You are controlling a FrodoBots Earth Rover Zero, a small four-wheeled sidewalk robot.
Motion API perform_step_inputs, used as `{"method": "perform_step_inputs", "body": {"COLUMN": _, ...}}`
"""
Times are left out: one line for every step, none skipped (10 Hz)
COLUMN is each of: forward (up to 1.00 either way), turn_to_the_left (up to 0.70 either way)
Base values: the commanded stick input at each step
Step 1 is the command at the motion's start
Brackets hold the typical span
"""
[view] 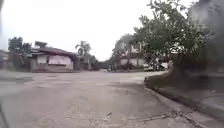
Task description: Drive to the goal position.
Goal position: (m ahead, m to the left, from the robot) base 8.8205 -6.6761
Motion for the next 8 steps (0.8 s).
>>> {"method": "perform_step_inputs", "body": {"forward": 0.70, "turn_to_the_left": 0.00}}
{"method": "perform_step_inputs", "body": {"forward": 0.70, "turn_to_the_left": 0.00}}
{"method": "perform_step_inputs", "body": {"forward": 0.70, "turn_to_the_left": 0.00}}
{"method": "perform_step_inputs", "body": {"forward": 0.70, "turn_to_the_left": 0.00}}
{"method": "perform_step_inputs", "body": {"forward": 0.70, "turn_to_the_left": 0.00}}
{"method": "perform_step_inputs", "body": {"forward": 0.70, "turn_to_the_left": 0.00}}
{"method": "perform_step_inputs", "body": {"forward": 0.70, "turn_to_the_left": 0.00}}
{"method": "perform_step_inputs", "body": {"forward": 0.70, "turn_to_the_left": 0.00}}
